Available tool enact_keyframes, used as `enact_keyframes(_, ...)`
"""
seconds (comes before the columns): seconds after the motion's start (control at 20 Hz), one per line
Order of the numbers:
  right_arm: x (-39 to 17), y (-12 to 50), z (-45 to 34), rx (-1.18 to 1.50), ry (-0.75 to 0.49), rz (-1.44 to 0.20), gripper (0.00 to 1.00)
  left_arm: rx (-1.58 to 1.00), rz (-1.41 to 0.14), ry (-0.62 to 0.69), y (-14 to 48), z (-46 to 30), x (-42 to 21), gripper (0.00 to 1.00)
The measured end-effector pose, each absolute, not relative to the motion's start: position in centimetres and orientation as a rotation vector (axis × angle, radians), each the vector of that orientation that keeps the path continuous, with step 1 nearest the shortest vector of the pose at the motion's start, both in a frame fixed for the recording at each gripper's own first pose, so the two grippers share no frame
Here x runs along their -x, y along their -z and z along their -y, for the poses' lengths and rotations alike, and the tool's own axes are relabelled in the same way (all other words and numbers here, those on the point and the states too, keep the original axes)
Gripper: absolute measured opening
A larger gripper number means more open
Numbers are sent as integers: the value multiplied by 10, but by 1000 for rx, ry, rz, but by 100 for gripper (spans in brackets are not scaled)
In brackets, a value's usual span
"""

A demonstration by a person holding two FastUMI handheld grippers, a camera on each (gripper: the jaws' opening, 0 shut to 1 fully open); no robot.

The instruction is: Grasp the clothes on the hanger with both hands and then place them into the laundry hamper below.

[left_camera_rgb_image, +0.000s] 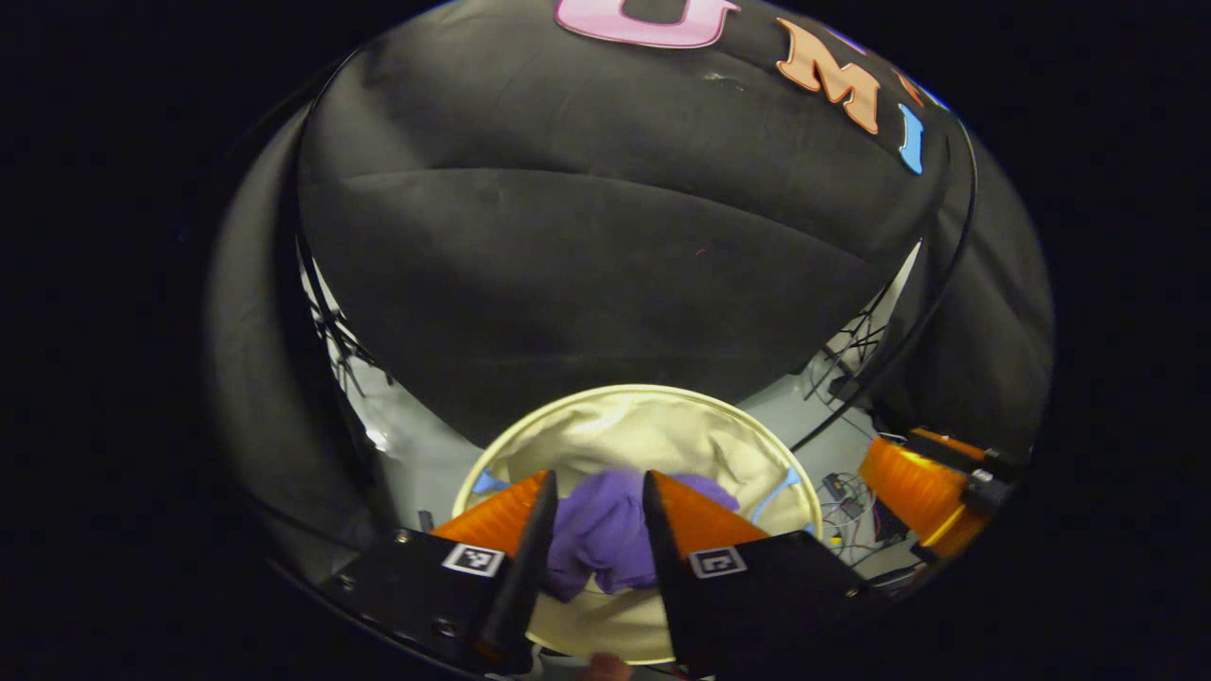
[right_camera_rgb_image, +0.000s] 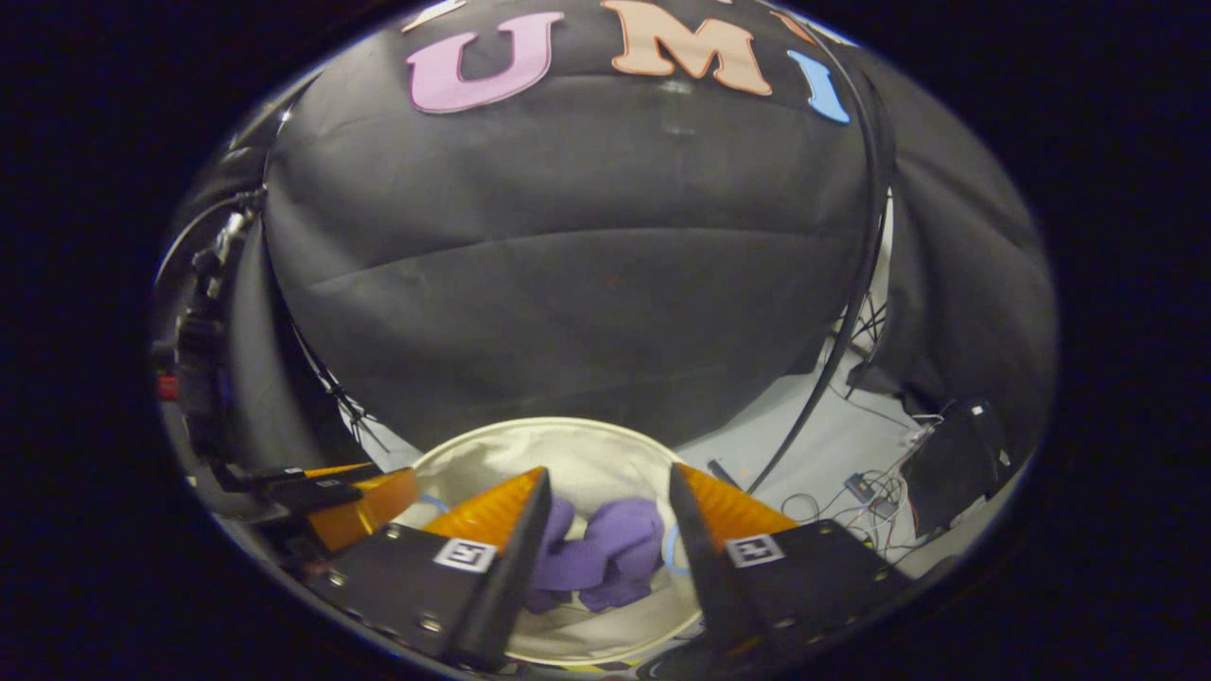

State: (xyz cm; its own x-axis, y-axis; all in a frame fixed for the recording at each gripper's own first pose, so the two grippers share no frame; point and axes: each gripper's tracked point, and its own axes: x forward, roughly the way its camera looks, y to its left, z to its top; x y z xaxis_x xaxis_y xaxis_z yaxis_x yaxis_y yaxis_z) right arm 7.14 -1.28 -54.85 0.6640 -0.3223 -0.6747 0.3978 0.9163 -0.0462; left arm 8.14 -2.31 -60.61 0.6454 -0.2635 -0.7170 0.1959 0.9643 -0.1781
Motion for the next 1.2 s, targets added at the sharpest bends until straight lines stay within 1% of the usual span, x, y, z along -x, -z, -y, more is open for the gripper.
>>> enact_keyframes(0.1, -71, 531, 21, -91, 426, -708, 100, 81, -819, 256, 589, 28, -78, 82)
enact_keyframes(0.15, -70, 523, 24, -84, 437, -698, 100, 80, -820, 265, 589, 29, -79, 99)
enact_keyframes(0.2, -69, 517, 25, -84, 443, -687, 100, 82, -814, 270, 588, 30, -78, 97)
enact_keyframes(0.25, -69, 512, 25, -91, 443, -677, 99, 78, -817, 276, 586, 30, -77, 100)
enact_keyframes(0.3, -69, 508, 26, -98, 445, -668, 99, 82, -814, 274, 581, 29, -76, 97)
enact_keyframes(0.4, -70, 499, 25, -102, 440, -658, 99, 98, -799, 299, 566, 31, -75, 98)
enact_keyframes(0.45, -70, 495, 24, -99, 432, -654, 99, 105, -784, 300, 557, 29, -75, 100)
enact_keyframes(0.5, -72, 488, 24, -94, 425, -643, 99, 114, -759, 295, 544, 26, -78, 97)
enact_keyframes(0.55, -76, 480, 24, -90, 416, -626, 99, 123, -727, 290, 528, 25, -82, 97)
enact_keyframes(0.6, -80, 471, 25, -84, 408, -607, 95, 128, -695, 286, 512, 23, -88, 98)
enact_keyframes(0.65, -86, 459, 25, -80, 405, -588, 99, 129, -669, 282, 497, 20, -91, 98)
enact_keyframes(0.85, -99, 418, 18, -78, 373, -514, 99, 156, -564, 277, 434, 14, -98, 97)
enact_keyframes(0.9, -102, 404, 19, -68, 377, -485, 94, 170, -539, 289, 418, 13, -99, 97)
enact_keyframes(0.95, -105, 390, 18, -56, 382, -451, 99, 191, -506, 300, 402, 15, -102, 96)
enact_keyframes(1.05, -111, 362, 6, -63, 357, -395, 99, 202, -457, 307, 369, 10, -102, 96)
enact_keyframes(1.1, -114, 350, -1, -67, 333, -373, 94, 197, -428, 300, 354, 6, -102, 96)
enact_keyframes(1.15, -116, 336, -5, -68, 318, -349, 99, 186, -396, 296, 339, 2, -103, 97)
enact_keyframes(1.2, -116, 321, -8, -66, 305, -328, 99, 174, -360, 291, 320, -3, -104, 97)
